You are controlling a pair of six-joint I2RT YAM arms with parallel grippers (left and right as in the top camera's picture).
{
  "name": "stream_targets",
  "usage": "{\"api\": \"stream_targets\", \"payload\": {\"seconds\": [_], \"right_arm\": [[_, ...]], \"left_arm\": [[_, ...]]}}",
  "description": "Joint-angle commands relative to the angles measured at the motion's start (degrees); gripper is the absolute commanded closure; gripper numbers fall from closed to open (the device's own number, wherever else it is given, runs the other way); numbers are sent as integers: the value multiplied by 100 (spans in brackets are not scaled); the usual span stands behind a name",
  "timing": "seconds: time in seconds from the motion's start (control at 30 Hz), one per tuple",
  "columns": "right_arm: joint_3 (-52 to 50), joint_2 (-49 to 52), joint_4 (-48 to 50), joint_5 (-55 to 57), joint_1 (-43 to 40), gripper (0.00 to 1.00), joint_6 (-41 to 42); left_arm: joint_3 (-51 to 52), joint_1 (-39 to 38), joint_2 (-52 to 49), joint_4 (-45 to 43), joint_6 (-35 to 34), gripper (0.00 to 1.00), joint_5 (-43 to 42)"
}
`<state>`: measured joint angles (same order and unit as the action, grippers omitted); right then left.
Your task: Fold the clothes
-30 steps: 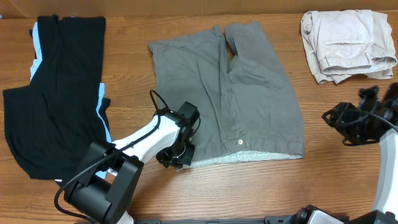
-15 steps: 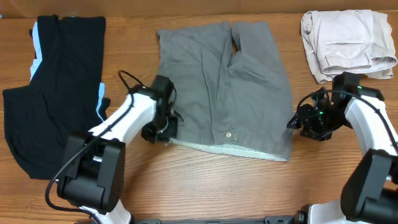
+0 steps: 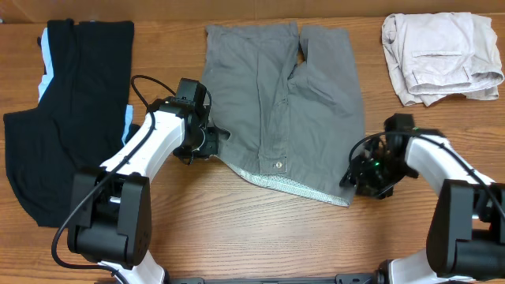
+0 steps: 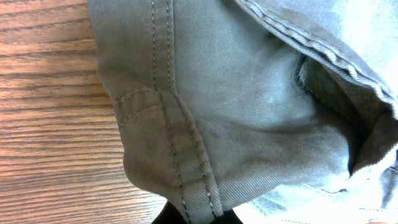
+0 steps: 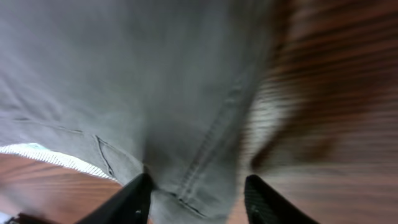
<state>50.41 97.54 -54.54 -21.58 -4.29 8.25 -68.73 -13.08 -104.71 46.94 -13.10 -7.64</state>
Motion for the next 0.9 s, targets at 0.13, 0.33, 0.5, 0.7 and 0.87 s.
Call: {"api": "stream_targets", "payload": {"seconds": [0.13,0.33,0.5,0.7,0.87], "right_arm": [[-308,37,448,-144,280,96,750],[195,-581,74,-162,85,96,758],[1849,-1534,-1027,-68,-153,96,382],[4937,-1814,-2566,820,-345,96,304],[7016,-1814,-3348,960,-638,96,186]], "left_arm": [[-149,0,-52,-39,116,96,59],[-1401,136,-50,791,192,96,61],[-3606,258,-50,1921,597,96,61],[-6546,258,-48,2852,1067,96,66],[-8618,258,-46,3593,1311,96,133]]}}
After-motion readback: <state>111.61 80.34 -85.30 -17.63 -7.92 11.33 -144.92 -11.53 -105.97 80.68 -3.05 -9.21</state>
